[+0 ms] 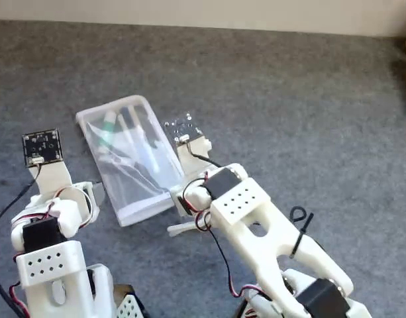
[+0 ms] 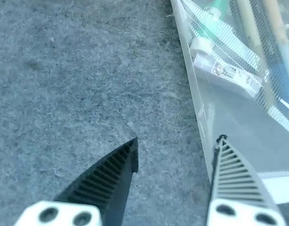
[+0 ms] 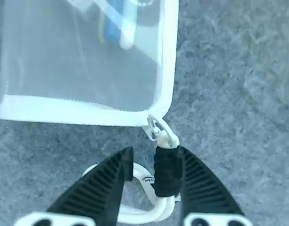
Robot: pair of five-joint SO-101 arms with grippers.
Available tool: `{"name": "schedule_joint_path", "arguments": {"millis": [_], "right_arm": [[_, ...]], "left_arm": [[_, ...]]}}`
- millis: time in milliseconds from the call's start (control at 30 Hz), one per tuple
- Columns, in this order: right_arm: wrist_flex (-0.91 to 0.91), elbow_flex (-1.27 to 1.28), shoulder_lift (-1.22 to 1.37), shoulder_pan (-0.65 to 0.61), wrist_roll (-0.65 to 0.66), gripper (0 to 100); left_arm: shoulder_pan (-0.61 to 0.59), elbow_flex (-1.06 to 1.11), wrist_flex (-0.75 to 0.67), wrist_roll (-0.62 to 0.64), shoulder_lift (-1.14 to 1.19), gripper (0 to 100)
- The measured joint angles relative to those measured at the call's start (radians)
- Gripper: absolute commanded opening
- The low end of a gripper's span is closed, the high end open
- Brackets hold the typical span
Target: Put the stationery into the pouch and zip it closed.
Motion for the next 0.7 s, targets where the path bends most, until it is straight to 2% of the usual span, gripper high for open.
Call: {"name": "schedule_joint_path", "arguments": {"millis": [200, 467, 700], "right_arm": [[0.0, -0.002, 0.106, 0.002, 0.0, 13.1], [0.091, -0.006, 0.112, 0.008, 0.0, 13.1], [0.1, -0.008, 0.12, 0.043, 0.0, 13.1]], "left_arm": [[0.0, 0.021, -0.003, 0.0, 0.0, 25], [0.0, 0.021, -0.003, 0.0, 0.0, 25], [0.0, 0.023, -0.003, 0.0, 0.0, 25]]}}
